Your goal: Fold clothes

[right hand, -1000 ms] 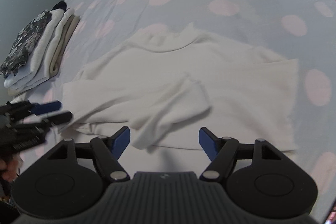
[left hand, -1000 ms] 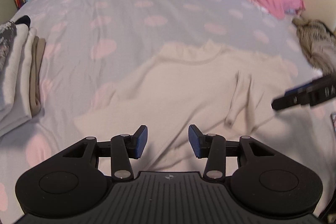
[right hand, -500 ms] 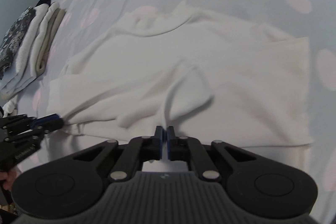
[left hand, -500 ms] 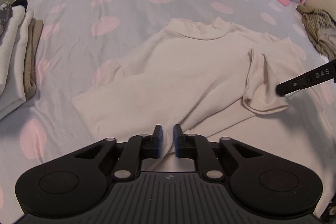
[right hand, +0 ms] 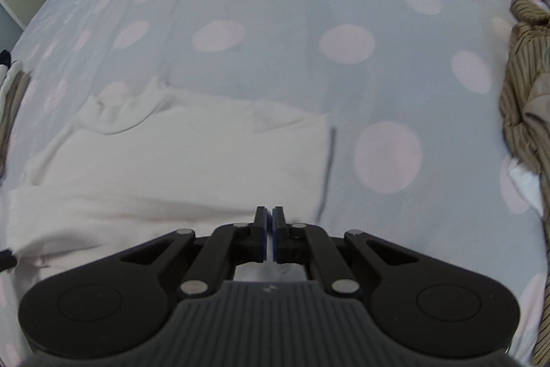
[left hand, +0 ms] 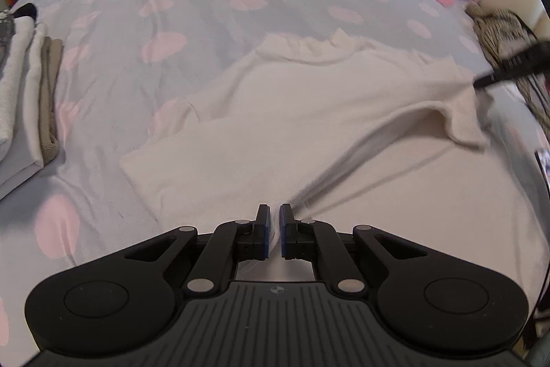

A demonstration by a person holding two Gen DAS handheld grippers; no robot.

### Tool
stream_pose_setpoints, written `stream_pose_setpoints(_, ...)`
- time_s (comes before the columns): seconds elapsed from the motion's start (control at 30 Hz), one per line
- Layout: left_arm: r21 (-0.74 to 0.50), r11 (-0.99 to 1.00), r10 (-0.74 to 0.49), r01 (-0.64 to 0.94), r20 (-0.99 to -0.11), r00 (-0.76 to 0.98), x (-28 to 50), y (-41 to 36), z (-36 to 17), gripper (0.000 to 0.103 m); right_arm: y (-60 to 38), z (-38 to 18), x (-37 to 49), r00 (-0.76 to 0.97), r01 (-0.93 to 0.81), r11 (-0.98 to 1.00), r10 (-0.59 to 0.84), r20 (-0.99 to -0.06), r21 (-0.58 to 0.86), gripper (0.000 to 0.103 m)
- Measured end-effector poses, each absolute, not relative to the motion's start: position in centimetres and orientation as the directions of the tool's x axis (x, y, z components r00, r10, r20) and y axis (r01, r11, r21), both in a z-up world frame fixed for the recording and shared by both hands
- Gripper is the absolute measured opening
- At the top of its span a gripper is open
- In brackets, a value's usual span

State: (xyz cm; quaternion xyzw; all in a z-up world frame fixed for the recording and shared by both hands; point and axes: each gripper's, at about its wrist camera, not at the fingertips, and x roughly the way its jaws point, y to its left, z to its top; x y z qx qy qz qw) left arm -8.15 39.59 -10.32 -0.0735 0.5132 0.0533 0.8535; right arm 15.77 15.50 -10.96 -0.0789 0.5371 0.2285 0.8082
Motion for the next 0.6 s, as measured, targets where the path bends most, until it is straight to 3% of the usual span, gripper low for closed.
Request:
stream_pose_setpoints(0.2,-0.051,0.995,-0.013,-0.089,-0.923,0.384,-8.1,38.7,-12.3,0.006,14.8,-11.7,16.2,0.329,-0.436,0.892,0.284,-0.901,0.123,0.008)
stream_pose_setpoints(0.3,-0.077,0.993,-0.035,-0.09,-0.917,0.398,-8.4,39.0,-11.9,0.02,14.3,-11.9,16.4,0.312,-0.399,0.903,0.297,-0.903,0.159,0.011)
stream_pose_setpoints(0.37,-0.1,0.989,-0.045,-0.105,-0.901,0.432,-8.7,39.5,-11.1,0.023,13.8,-12.2,16.4,0.297,-0.368,0.91,0.309,-0.903,0.19,0.017)
stream_pose_setpoints(0.43,-0.106,0.986,-0.036,-0.127,-0.887,0.46,-8.9,40.1,-10.3,0.026,13.4,-12.5,16.4,0.284,-0.34,0.915,0.319,-0.904,0.216,0.03)
stream_pose_setpoints(0.6,-0.075,0.971,0.048,-0.228,-0.87,0.49,-8.8,41.9,-9.2,0.029,13.2,-13.5,16.4,0.256,-0.297,0.924,0.322,-0.911,0.243,0.033)
